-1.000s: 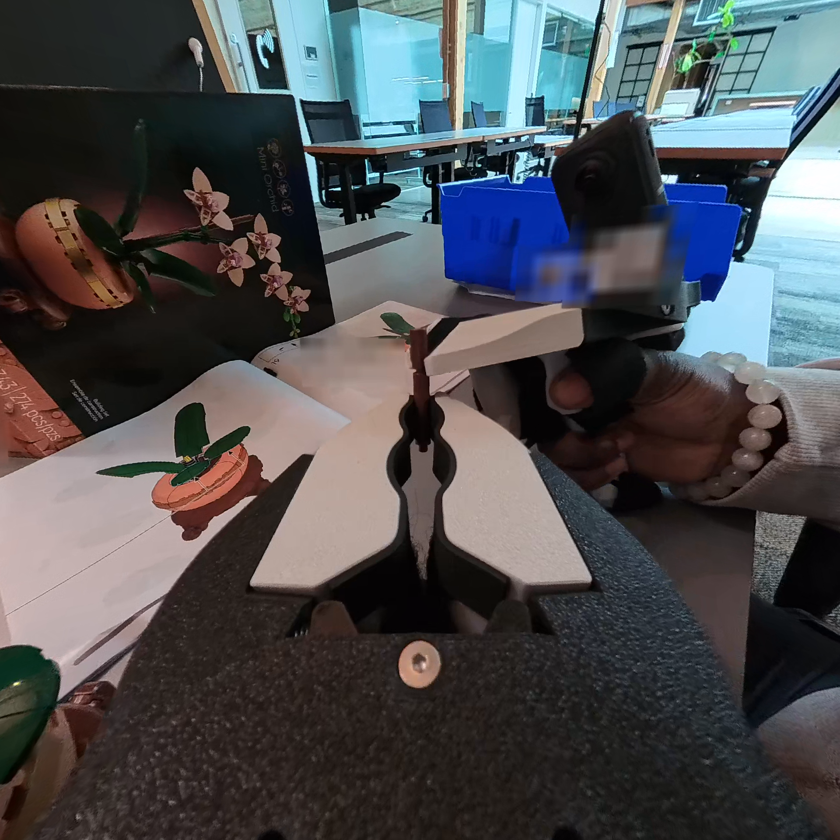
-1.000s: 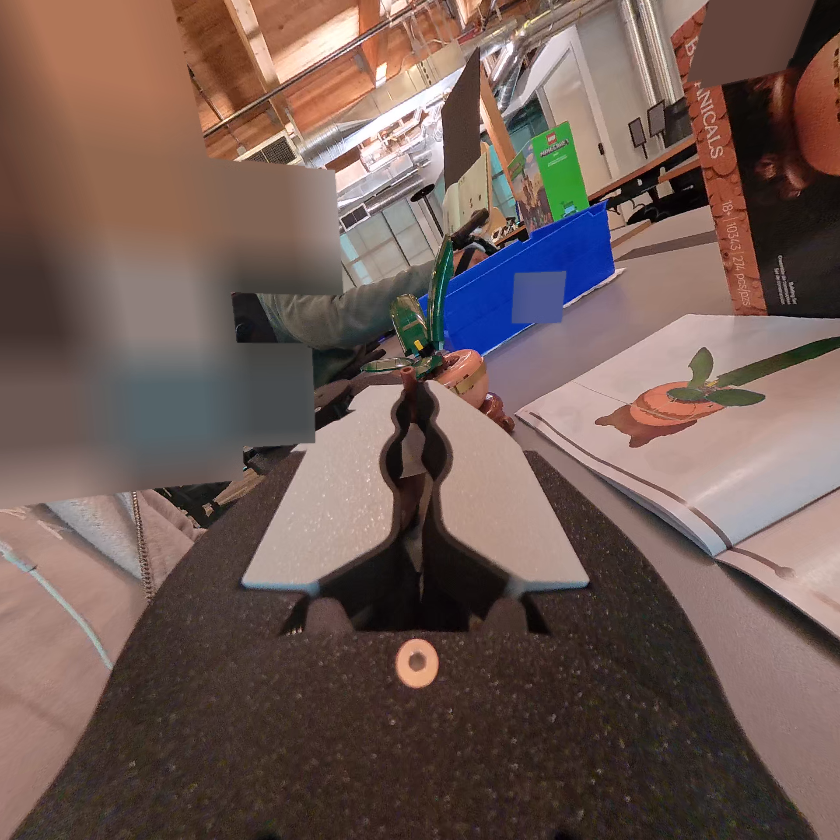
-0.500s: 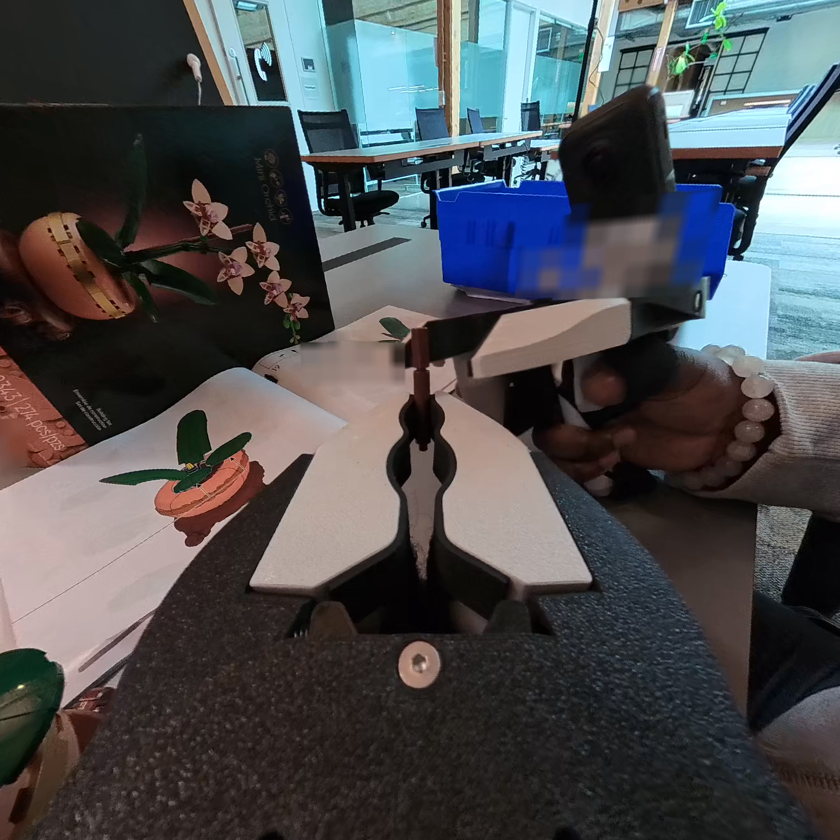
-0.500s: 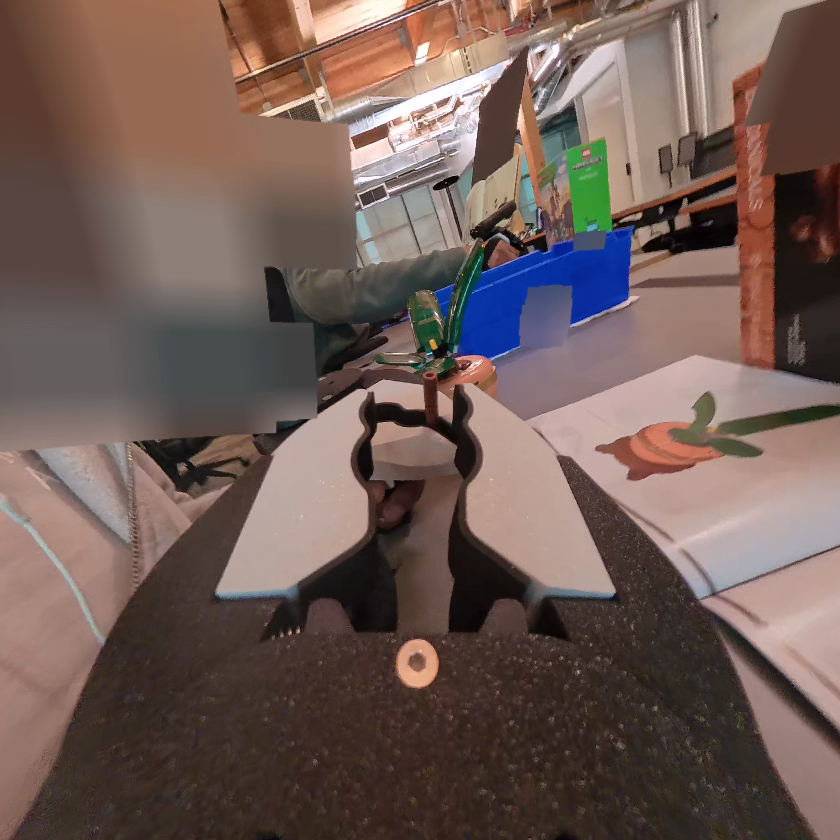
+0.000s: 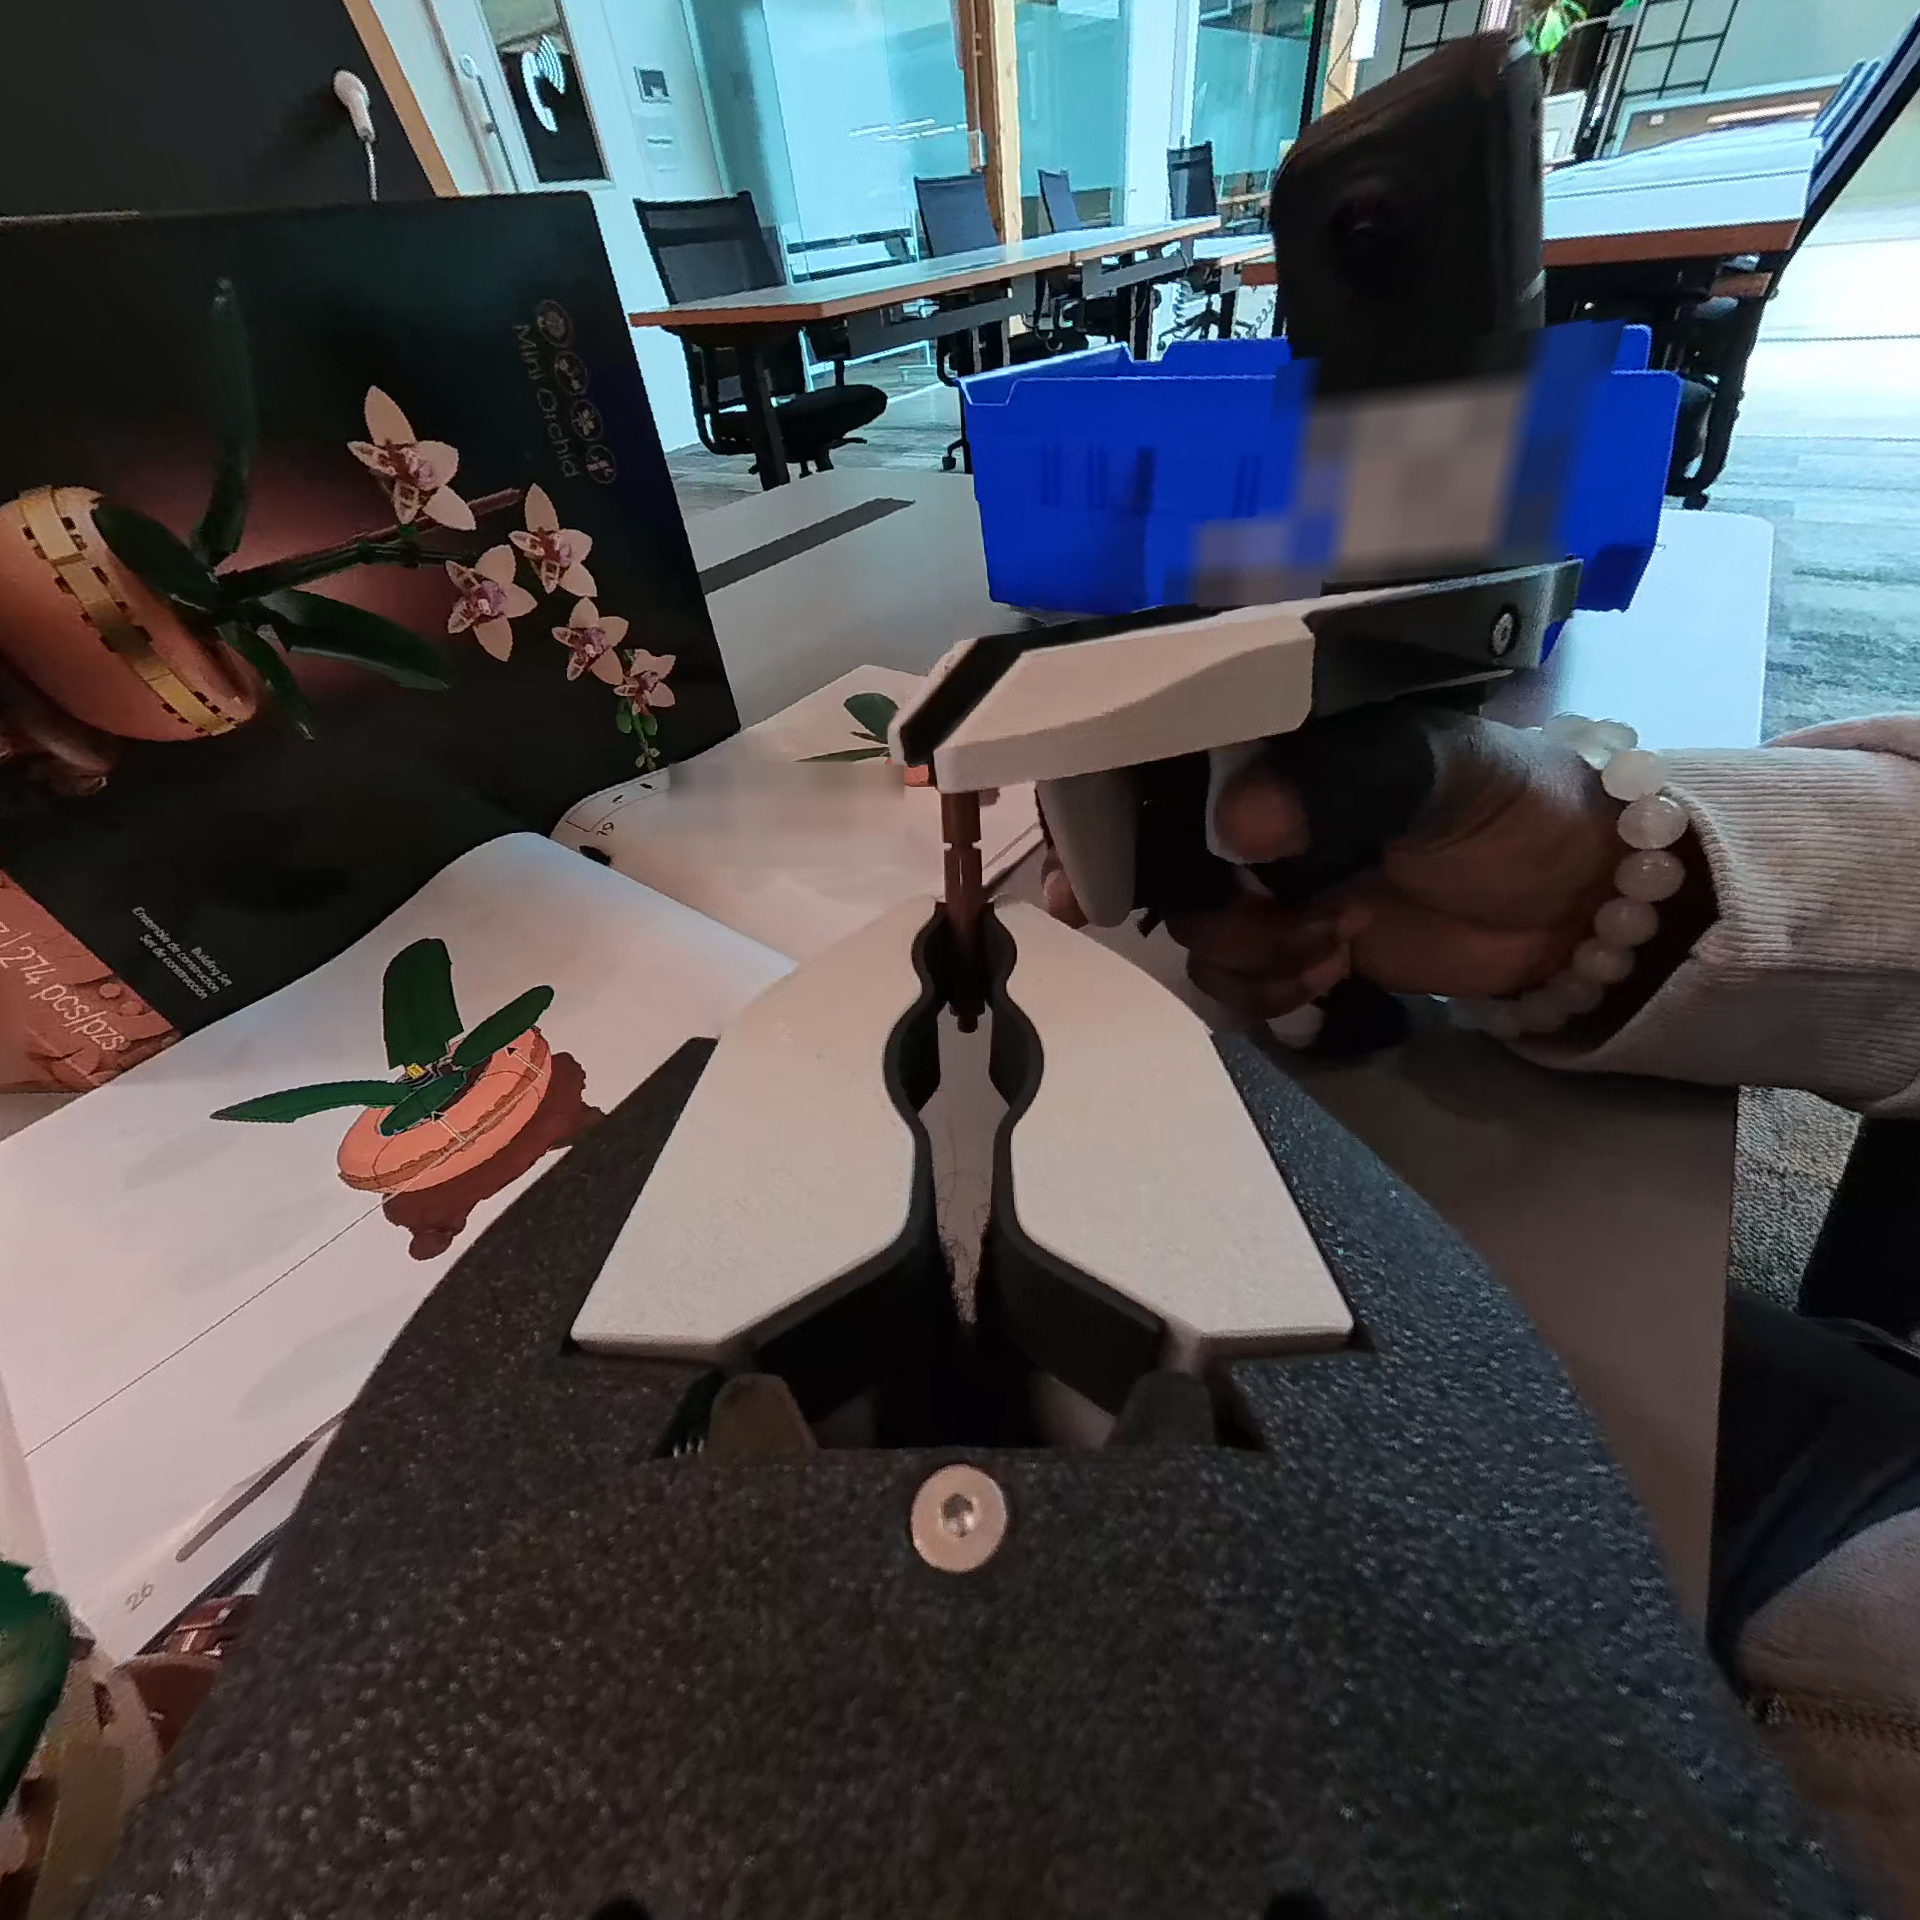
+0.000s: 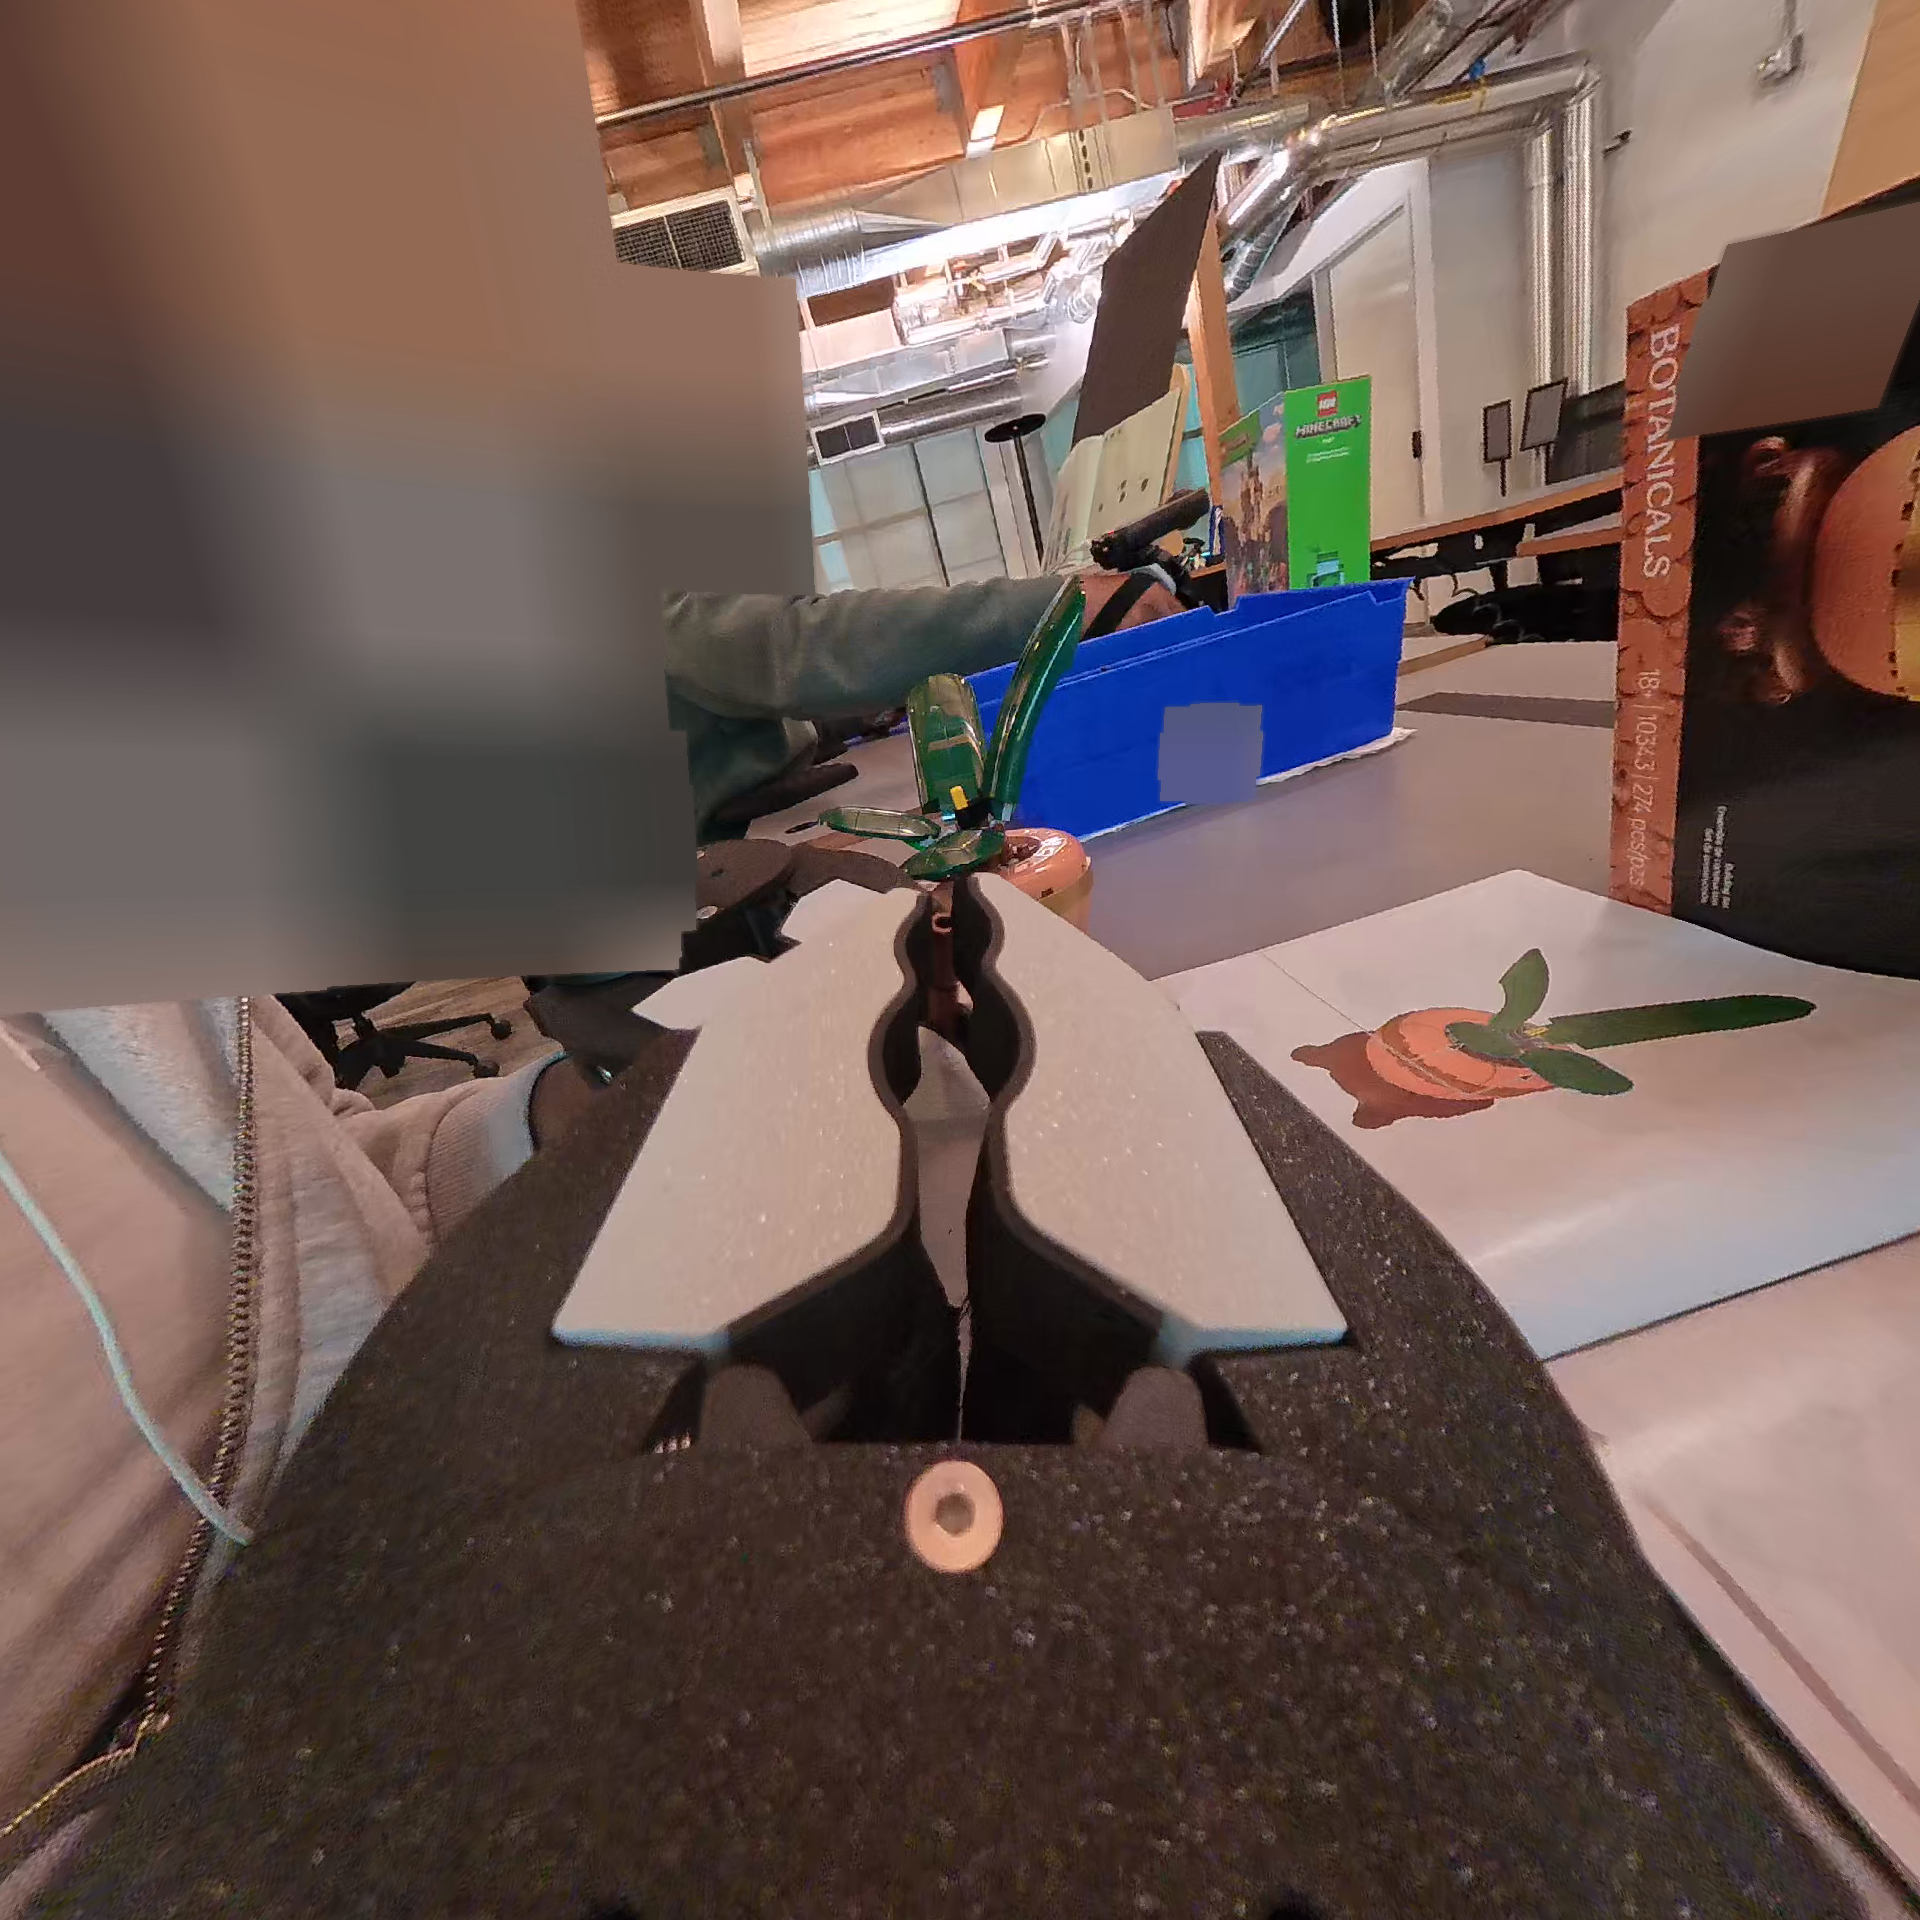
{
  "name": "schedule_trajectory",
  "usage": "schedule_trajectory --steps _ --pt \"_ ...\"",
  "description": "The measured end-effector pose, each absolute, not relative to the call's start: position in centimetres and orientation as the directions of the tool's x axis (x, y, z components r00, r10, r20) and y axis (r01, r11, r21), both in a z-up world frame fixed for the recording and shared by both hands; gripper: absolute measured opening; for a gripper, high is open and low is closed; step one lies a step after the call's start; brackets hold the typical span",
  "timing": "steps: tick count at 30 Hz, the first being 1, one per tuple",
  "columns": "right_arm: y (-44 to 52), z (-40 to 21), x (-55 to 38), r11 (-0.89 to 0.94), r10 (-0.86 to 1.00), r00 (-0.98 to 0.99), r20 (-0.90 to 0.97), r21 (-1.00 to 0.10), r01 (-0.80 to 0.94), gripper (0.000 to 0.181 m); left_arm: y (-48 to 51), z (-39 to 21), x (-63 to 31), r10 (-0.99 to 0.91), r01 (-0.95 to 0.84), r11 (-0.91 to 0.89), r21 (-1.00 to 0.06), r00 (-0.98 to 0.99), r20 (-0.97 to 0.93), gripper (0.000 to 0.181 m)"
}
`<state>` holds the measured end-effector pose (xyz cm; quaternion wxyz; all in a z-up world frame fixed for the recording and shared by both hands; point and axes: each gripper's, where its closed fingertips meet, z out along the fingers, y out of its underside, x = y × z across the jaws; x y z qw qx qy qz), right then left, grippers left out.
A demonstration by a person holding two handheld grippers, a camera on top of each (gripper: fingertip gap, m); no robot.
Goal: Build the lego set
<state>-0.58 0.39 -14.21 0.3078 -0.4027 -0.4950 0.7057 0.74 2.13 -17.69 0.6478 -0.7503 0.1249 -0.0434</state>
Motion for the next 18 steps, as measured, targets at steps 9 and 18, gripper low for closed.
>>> schedule_trajectory --steps 9,18 --pt "0.27 -14.52 -0.74 -0.313 0.837 -0.476 -0.270 -0.950 -0.012 0.003 2.06 -17.95 0.61 -0.246 -0.134 -0.150 -0.980 0.965 -0.094 0.003" --pt "0.16 -14.74 -0.71 -0.333 0.821 -0.484 -0.301 -0.943 0.021 0.004 2.04 -18.06 0.69 -0.255 -0.138 -0.156 -0.978 0.962 -0.095 0.003"
